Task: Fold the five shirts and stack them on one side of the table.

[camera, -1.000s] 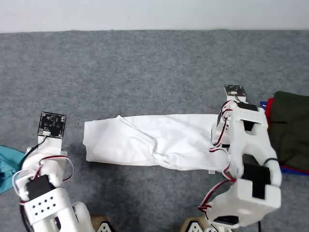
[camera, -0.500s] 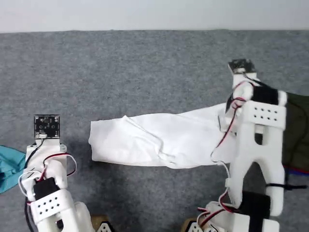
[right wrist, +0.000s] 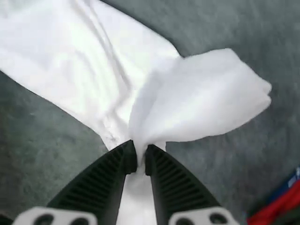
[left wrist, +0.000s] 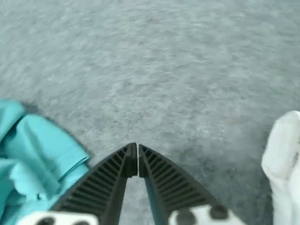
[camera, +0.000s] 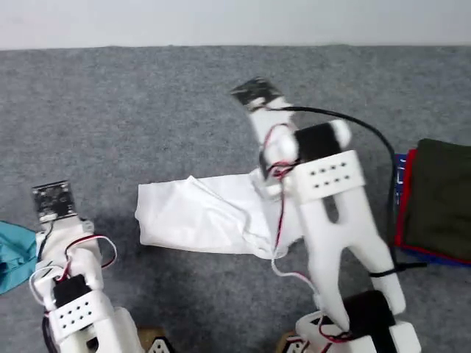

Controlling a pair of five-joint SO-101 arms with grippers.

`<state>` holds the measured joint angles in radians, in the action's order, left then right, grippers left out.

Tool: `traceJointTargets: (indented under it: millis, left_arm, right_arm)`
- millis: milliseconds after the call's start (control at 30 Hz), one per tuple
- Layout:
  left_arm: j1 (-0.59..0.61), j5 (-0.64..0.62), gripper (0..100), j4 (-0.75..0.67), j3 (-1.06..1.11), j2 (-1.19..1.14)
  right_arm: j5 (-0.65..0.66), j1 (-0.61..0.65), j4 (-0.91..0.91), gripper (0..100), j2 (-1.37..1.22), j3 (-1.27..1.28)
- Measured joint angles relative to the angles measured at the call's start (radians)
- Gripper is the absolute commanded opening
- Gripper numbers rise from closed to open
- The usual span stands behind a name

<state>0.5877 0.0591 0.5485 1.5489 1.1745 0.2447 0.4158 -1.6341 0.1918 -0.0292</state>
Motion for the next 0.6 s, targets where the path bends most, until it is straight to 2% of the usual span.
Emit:
traceJointTargets:
  millis: [133, 333, 600]
  left_arm:
    - [0.055, -0.029, 2, 0.0, 0.0, 0.0]
    - [0.066, -0.037, 2, 0.0, 0.0, 0.0]
    - [0.066, -0.037, 2, 0.0, 0.0, 0.0]
  right_arm:
    - [-0.008, 0.081, 0.071, 0.9, -0.017, 0.0]
    - [-0.008, 0.184, 0.166, 0.9, -0.146, -0.005]
    - [-0.008, 0.325, 0.187, 0.9, -0.381, -0.226]
